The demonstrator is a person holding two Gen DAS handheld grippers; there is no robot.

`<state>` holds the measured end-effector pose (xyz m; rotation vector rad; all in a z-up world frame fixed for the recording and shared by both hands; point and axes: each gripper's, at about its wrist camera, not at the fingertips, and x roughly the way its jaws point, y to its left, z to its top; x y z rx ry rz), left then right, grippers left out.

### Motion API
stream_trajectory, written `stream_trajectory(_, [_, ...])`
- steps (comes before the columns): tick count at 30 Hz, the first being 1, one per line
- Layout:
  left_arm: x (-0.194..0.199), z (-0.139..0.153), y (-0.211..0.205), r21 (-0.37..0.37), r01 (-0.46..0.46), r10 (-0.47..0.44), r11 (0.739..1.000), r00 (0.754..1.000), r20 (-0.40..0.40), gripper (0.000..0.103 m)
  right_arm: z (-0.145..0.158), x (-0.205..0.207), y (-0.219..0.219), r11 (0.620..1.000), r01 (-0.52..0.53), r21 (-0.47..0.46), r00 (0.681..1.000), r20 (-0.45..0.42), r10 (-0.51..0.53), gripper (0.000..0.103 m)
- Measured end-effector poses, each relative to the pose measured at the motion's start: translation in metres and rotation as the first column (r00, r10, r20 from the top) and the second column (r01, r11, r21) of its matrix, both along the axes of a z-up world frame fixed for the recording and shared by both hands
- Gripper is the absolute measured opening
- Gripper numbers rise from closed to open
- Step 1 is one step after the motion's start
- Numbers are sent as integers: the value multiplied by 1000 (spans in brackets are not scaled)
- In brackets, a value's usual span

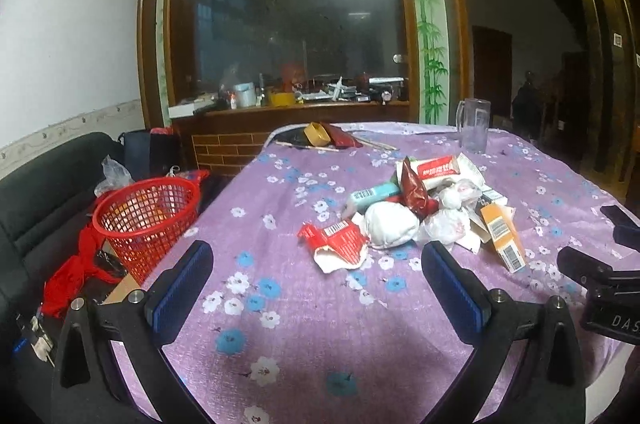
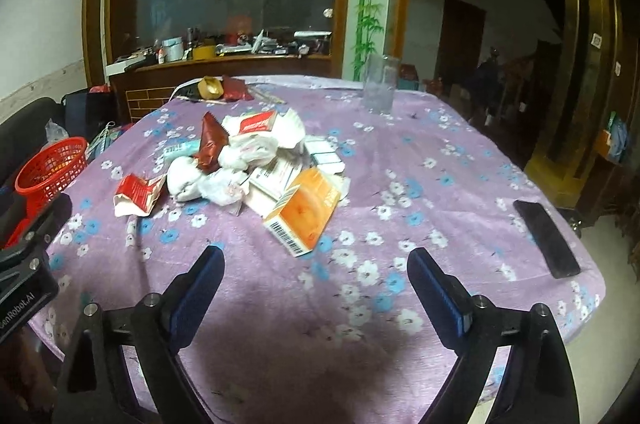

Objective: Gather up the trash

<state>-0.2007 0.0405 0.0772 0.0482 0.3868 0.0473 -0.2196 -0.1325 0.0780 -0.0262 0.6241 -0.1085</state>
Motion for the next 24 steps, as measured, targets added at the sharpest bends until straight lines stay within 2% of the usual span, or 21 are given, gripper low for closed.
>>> stream_trajectory(5, [-2, -4, -1, 5, 8, -8, 1000, 1000, -14, 103, -3, -1, -1, 1000, 2, 15, 1000, -9, -2, 95])
stream_trajectory(24, [2, -8, 1, 1, 0, 1, 1000, 999, -37, 103, 0, -2, 3, 997, 23, -68, 1000, 15, -22, 95])
